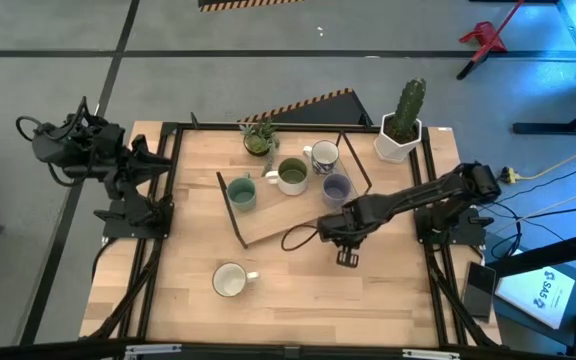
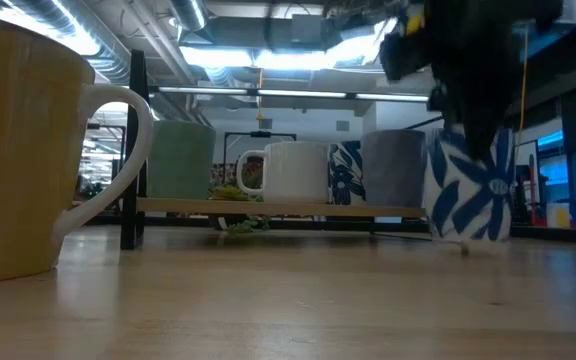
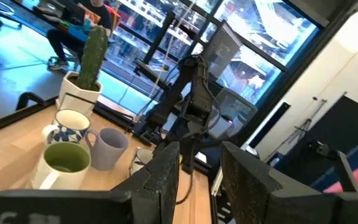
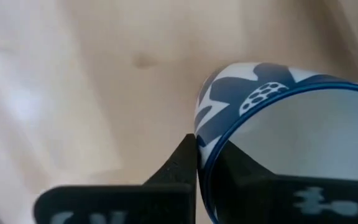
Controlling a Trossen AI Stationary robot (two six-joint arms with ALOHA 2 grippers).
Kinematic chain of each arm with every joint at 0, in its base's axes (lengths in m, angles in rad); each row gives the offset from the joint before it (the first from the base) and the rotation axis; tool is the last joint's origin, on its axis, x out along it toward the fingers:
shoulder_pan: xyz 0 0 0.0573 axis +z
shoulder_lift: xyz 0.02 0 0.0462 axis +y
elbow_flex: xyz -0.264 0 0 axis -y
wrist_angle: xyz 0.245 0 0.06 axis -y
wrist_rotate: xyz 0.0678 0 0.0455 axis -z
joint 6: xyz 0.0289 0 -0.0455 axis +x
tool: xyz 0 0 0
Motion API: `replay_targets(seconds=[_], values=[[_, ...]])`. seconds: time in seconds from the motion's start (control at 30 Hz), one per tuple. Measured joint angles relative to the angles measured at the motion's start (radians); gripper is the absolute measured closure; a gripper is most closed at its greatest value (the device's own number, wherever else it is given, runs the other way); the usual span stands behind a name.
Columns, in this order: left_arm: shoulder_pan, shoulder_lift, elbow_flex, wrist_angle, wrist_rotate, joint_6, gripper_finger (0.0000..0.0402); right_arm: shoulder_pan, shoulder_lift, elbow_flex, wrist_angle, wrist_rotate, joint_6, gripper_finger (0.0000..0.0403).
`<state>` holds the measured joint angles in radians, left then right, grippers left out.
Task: Place coffee mugs
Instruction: Put the blue patterned mug on the shelf
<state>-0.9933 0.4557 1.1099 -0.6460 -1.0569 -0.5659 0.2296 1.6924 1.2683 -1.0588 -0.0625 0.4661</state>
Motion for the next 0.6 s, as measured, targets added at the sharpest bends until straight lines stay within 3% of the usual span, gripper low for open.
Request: replay_targets(seconds=[0.33,0.6], values=[[0.000,0.000,0.000,0.000,0.027,0.000,0.0289,0.040,0.007,0.249,0.057,0.052,0.032,0.0399],[0.000,0.000,0.000,0.000,0.027,0.000,0.0289,-0.010,0.137,0.509,-0.037,0.081,-0.097,0.0400]])
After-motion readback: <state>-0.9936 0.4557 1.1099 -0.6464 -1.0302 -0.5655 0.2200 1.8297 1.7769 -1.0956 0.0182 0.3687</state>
